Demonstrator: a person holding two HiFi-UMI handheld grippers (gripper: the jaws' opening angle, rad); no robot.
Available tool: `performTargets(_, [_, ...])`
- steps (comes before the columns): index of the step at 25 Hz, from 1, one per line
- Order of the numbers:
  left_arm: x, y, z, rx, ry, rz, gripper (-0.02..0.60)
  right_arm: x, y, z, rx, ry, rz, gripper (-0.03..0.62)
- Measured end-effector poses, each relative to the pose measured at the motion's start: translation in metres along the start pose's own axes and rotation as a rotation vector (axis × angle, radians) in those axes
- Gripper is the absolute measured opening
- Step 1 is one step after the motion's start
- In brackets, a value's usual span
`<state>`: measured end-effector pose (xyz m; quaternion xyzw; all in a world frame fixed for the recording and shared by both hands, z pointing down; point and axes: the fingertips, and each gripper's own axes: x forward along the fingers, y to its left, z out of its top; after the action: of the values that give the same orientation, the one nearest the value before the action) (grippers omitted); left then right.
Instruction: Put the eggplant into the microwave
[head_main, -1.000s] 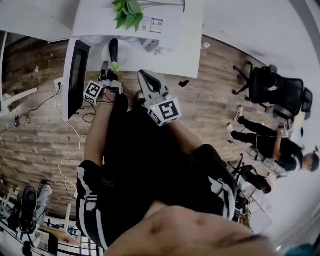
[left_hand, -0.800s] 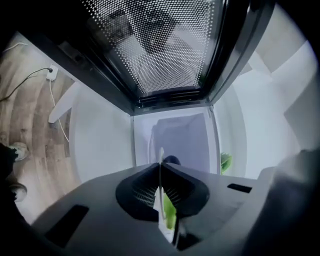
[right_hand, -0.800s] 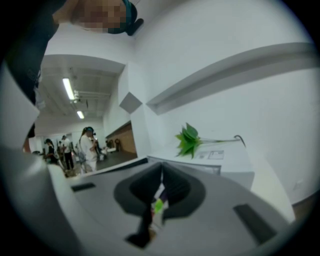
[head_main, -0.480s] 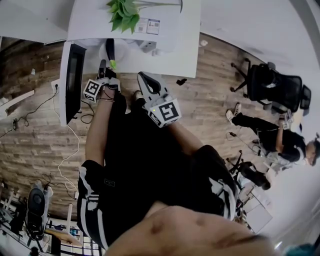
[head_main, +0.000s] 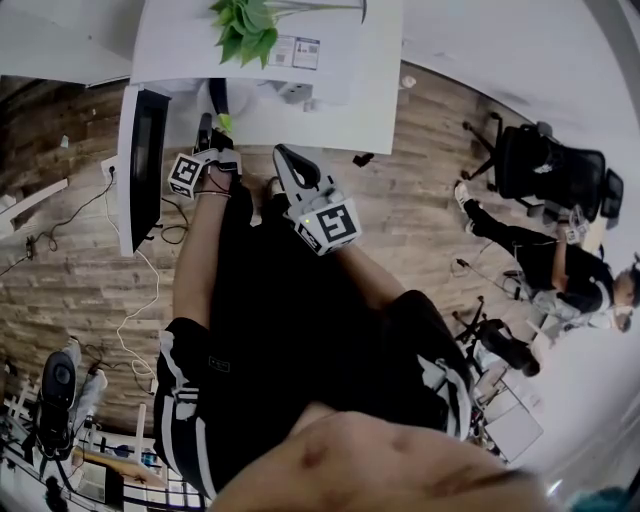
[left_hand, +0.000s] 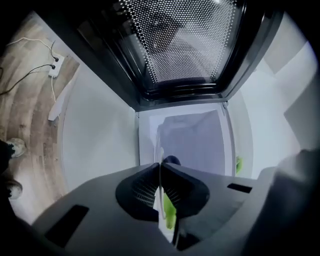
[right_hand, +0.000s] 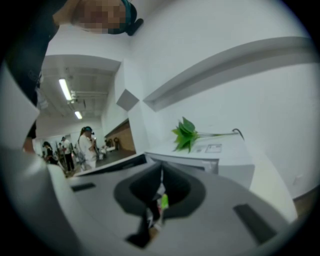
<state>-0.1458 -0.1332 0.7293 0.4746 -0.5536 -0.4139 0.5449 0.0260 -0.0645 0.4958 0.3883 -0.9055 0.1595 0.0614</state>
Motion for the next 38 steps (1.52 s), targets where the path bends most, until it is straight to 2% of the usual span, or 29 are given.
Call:
performTargets(16, [0.019, -0.001, 0.006, -0.011, -0.04, 0.005, 0.039, 0.007, -0.002, -0.003, 0.017, 0.01, -0.002, 0.032])
performTargets(38, [0.053, -0.004, 0.006, 0.028, -0.054, 0.025, 0.04, 0.008, -0.017, -0.008, 0.027, 0.027, -0.03, 0.032])
